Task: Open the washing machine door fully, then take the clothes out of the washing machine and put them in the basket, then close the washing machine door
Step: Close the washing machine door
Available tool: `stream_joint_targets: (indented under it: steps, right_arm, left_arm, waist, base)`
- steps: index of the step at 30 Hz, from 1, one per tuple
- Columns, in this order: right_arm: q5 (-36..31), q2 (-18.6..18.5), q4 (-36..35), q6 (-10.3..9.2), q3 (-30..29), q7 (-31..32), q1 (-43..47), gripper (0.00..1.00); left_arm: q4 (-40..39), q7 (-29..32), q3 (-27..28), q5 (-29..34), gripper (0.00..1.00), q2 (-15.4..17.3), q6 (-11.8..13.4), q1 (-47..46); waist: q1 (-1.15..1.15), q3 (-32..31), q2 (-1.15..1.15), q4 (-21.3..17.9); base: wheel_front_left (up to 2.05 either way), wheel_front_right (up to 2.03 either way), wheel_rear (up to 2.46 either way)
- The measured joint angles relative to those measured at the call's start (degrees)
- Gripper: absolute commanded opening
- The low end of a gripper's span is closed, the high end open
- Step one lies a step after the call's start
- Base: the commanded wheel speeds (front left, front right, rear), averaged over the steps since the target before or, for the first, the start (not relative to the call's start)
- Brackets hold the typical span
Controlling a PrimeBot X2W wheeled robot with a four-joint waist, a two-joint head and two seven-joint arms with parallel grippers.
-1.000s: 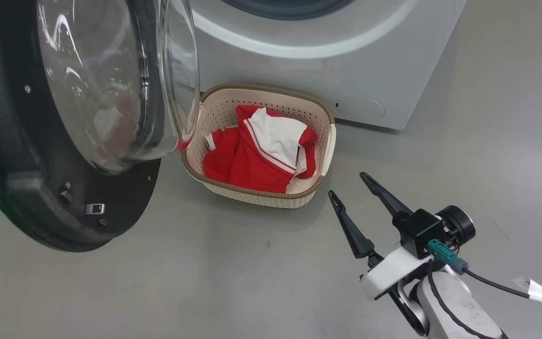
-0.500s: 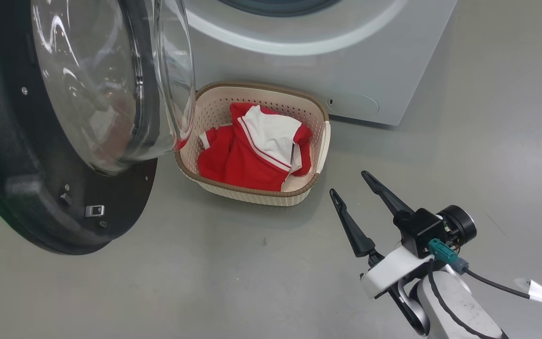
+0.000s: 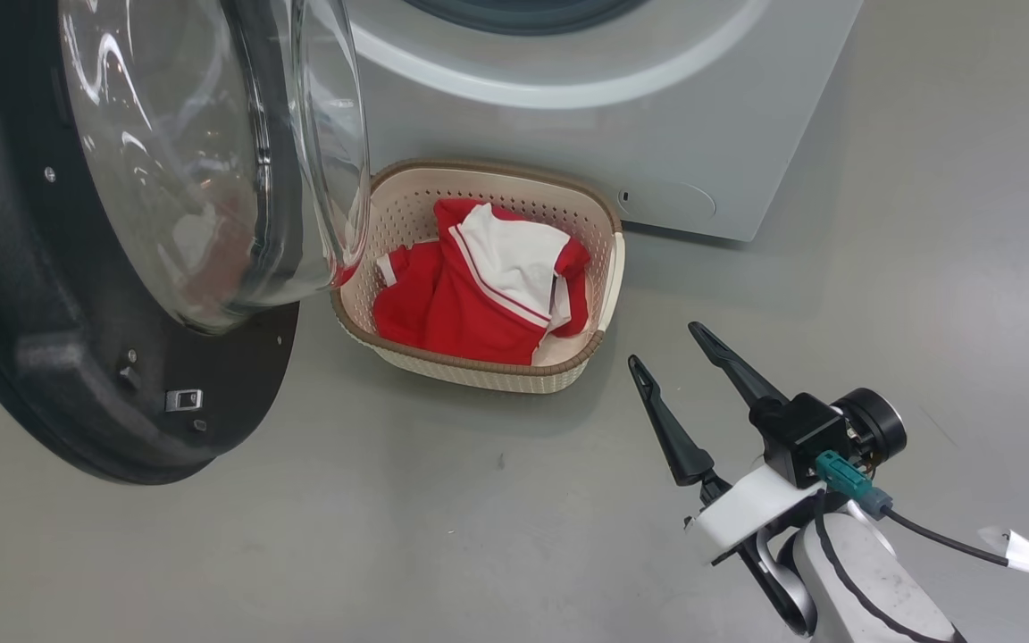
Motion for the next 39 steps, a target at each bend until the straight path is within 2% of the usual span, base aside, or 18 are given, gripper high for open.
stream_joint_targets:
  steps: [4, 8, 13, 18, 28, 36, 37, 38, 39]
  right_arm:
    - [0.40, 0.02, 0.00, 0.00, 0.12, 0.00, -0.01, 1.00]
    - [0.41, 0.02, 0.00, 0.00, 0.16, 0.00, -0.01, 1.00]
    - [0.53, 0.03, 0.00, 0.00, 0.35, 0.00, -0.01, 1.00]
    - [0.85, 0.04, 0.00, 0.00, 0.38, 0.00, -0.01, 1.00]
    - [0.91, 0.05, 0.00, 0.00, 0.36, 0.00, 0.00, 1.00]
    - [0.91, 0.05, 0.01, 0.00, 0.47, 0.00, 0.01, 1.00]
    - [0.92, 0.05, 0.01, 0.00, 0.49, 0.00, 0.01, 1.00]
    - [0.92, 0.05, 0.01, 0.00, 0.52, 0.00, 0.01, 1.00]
    - [0.93, 0.05, 0.01, 0.00, 0.54, 0.00, 0.01, 1.00]
  left_arm:
    - [-4.77, -6.51, -3.35, 4.82, 0.00, 2.75, 0.00, 4.81]
    - [-7.60, -13.10, -6.04, 6.20, 0.00, 2.36, 0.00, 8.22]
    - [-10.54, -23.09, -9.60, 11.20, 0.00, 4.36, 0.00, 13.79]
    - [-12.10, -33.51, -12.06, 15.16, 0.00, 4.53, 0.00, 17.90]
    - [-11.48, -51.75, -17.96, 20.27, 0.00, 4.43, 0.00, 23.49]
    - [-8.12, -62.02, -20.49, 22.95, 0.00, 4.34, -0.01, 25.92]
    - [-7.68, -63.19, -20.70, 23.14, 0.10, 4.34, -0.01, 26.02]
    - [-7.27, -64.35, -20.95, 23.38, 0.62, 4.34, -0.02, 26.08]
    - [-6.92, -65.37, -21.23, 23.76, 1.00, 4.34, -0.02, 26.11]
  waist:
    - [0.00, -0.07, 0.00, 0.04]
    - [0.00, -0.20, 0.00, 0.07]
    - [0.00, -0.27, 0.00, -0.02]
    - [0.00, -0.29, 0.00, -0.23]
    - [0.00, -0.43, 0.00, -0.51]
    - [0.00, -0.58, 0.00, -0.53]
    - [0.00, -0.59, 0.00, -0.53]
    - [0.00, -0.60, 0.00, -0.52]
    - [0.00, -0.61, 0.00, -0.52]
  base:
    - [0.00, 0.00, 0.00]
    - [0.00, 0.00, 0.00]
    - [0.00, 0.00, 0.00]
    - [0.00, 0.00, 0.00]
    - [0.00, 0.00, 0.00]
    - [0.00, 0.00, 0.00]
    - [0.00, 0.00, 0.00]
    - [0.00, 0.00, 0.00]
    - [0.00, 0.00, 0.00]
